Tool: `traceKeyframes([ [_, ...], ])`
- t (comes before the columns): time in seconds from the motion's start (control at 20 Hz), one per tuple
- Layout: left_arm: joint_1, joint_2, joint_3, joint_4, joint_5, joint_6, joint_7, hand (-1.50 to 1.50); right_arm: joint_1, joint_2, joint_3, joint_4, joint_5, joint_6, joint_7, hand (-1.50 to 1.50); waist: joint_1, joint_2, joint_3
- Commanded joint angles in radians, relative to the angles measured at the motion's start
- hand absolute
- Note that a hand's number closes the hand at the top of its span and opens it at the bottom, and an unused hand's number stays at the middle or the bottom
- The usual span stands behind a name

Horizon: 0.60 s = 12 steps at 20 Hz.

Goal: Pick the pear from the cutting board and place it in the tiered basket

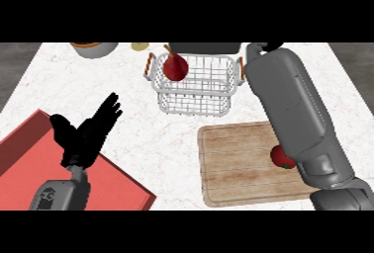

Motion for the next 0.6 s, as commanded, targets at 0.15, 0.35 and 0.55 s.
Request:
traceKeyframes([
  [0.15, 0.027, -0.003, 0.025, -0.004, -0.004, 0.032, -0.008, 0.0, 0.291, -0.103, 0.071, -0.402, -0.103, 0.284, 0.057, -1.5, -0.055, -0.016, 0.001],
  [0.35, 0.086, 0.014, 0.034, -0.017, 0.014, 0.001, -0.022, 0.0, 0.443, -0.196, 0.075, -0.642, -0.175, 0.418, 0.099, -1.5, -0.073, -0.021, 0.001],
  [0.55, 0.074, -0.011, 0.029, -0.022, 0.006, 0.029, -0.026, 0.0, 0.613, -0.288, 0.031, -0.912, -0.263, 0.521, 0.173, -1.5, -0.083, -0.018, 0.001],
])
